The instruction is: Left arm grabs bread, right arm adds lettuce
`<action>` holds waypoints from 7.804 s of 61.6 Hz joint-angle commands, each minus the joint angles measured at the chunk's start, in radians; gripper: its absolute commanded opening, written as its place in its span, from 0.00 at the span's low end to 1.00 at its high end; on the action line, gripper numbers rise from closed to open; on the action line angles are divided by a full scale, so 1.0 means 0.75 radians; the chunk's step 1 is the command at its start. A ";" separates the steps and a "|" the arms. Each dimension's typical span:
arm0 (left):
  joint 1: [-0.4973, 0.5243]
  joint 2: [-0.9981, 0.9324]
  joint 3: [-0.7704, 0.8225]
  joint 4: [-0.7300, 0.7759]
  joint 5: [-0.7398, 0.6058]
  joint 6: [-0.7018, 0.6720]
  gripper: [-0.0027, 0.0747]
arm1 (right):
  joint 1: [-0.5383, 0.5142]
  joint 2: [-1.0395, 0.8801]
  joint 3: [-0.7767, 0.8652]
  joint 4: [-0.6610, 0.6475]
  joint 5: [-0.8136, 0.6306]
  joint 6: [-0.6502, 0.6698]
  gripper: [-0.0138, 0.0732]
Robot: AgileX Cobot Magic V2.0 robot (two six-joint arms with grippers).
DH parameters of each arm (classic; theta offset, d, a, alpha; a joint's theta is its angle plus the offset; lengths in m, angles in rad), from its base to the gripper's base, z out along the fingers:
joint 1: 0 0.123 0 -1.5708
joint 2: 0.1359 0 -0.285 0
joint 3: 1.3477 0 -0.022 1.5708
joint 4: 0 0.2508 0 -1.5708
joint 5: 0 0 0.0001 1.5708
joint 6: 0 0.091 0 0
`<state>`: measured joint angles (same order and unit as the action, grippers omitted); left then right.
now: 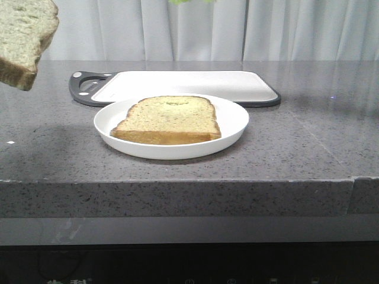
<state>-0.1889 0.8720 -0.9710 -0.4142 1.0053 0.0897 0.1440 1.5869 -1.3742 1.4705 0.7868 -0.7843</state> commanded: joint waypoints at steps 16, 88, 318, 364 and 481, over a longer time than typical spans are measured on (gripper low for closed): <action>0.002 -0.013 -0.038 -0.038 -0.081 -0.001 0.01 | 0.152 -0.150 0.462 0.581 0.135 -0.391 0.02; 0.002 -0.013 -0.038 -0.038 -0.105 -0.001 0.01 | 0.159 0.122 0.442 0.490 0.033 -0.413 0.03; 0.047 -0.070 -0.075 0.333 -0.077 -0.051 0.58 | 0.050 -1.200 0.600 -1.905 0.235 1.169 0.64; 0.047 -0.581 0.430 0.356 -0.388 -0.051 0.38 | 0.050 -1.415 0.806 -1.930 0.020 1.133 0.44; 0.168 -1.194 1.307 0.415 -1.392 -0.031 0.01 | 0.050 -1.415 0.806 -1.930 0.084 1.133 0.02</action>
<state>-0.0678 -0.0036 0.0036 -0.0942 0.0672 0.0658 0.1876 0.5230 -0.7430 0.0348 0.9060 0.0738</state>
